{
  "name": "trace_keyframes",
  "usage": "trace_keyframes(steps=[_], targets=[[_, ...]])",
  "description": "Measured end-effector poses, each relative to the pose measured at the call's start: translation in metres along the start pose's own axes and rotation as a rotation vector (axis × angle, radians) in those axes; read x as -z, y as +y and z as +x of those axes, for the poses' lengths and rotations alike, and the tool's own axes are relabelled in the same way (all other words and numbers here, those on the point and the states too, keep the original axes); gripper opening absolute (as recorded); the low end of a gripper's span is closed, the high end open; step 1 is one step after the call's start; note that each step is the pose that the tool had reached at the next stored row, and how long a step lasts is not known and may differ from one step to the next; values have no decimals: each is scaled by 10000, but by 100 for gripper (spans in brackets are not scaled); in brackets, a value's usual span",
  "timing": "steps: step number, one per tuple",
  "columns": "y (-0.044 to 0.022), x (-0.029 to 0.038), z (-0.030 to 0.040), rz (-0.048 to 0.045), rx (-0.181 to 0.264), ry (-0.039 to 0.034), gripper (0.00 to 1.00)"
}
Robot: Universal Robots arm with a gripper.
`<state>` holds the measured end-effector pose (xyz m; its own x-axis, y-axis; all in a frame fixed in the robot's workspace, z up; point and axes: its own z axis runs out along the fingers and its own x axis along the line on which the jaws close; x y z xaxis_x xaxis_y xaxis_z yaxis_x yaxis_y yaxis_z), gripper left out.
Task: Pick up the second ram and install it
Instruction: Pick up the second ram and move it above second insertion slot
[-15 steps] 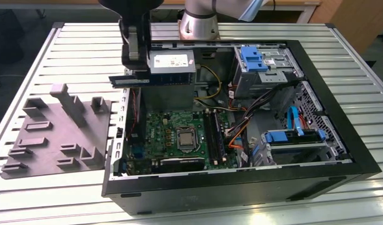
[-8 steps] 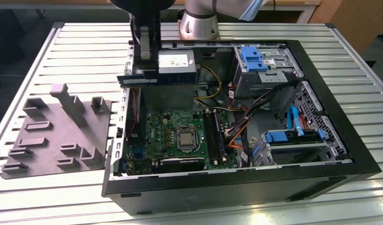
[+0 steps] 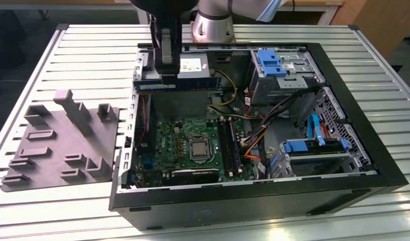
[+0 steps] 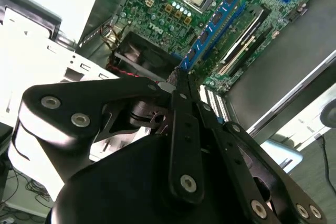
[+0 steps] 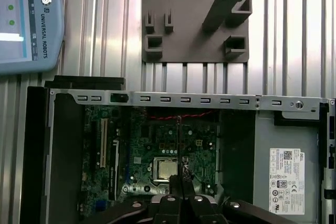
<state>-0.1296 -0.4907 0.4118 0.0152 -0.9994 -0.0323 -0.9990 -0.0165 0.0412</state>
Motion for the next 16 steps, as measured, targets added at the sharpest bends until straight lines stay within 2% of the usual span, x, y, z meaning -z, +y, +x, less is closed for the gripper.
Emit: trace_keyframes(steps=[9, 16], targets=[[-102, -9, -8, 0, 0, 0, 12], [-152, -27, -9, 0, -1, 0, 12]])
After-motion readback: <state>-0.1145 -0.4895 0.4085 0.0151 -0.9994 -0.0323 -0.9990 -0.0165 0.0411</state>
